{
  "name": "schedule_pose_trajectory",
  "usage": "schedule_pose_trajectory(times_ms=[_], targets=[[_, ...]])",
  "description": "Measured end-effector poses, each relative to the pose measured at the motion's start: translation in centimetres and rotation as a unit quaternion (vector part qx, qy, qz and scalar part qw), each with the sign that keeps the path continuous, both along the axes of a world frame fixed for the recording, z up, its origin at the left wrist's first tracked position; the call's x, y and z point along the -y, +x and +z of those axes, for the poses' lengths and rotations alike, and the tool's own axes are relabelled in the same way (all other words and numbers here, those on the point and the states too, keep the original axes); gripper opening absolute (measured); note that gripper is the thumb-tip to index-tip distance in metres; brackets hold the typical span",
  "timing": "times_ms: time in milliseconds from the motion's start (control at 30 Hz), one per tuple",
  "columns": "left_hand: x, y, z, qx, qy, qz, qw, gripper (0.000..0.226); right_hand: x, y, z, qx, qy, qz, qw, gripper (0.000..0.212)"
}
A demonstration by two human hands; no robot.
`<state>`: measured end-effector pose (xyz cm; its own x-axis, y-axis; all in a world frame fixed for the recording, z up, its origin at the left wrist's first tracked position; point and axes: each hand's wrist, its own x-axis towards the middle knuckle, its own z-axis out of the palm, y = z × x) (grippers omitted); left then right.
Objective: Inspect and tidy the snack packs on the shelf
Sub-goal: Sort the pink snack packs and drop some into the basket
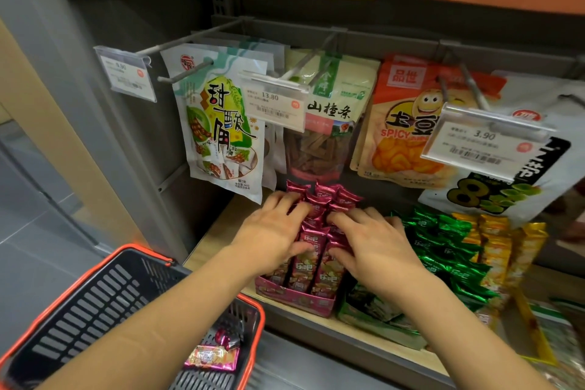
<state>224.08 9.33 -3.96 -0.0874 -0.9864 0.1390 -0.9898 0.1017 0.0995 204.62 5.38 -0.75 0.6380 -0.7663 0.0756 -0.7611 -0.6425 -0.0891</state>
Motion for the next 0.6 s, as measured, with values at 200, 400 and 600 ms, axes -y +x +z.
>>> schedule_pose_trajectory(times_ms=[200,400,600], targets=[[-0.2,-0.2,1.6,0.013,0.042,0.01,0.999,0.086,-2.0,-2.5,0.6,0.019,-0.035,-0.035,0.999,0.064],[-1.3,-2.8,2.4,0.035,-0.003,-0.063,0.997,0.091,-3.4,-8.0,0.2,-0.037,-0.024,-0.184,0.982,0.089],[-0.8,-7.5,0.1,0.075,-0.025,-0.09,0.993,0.07,-3.2,-9.6,-2.2,-0.019,0.006,-0.201,0.979,0.075]])
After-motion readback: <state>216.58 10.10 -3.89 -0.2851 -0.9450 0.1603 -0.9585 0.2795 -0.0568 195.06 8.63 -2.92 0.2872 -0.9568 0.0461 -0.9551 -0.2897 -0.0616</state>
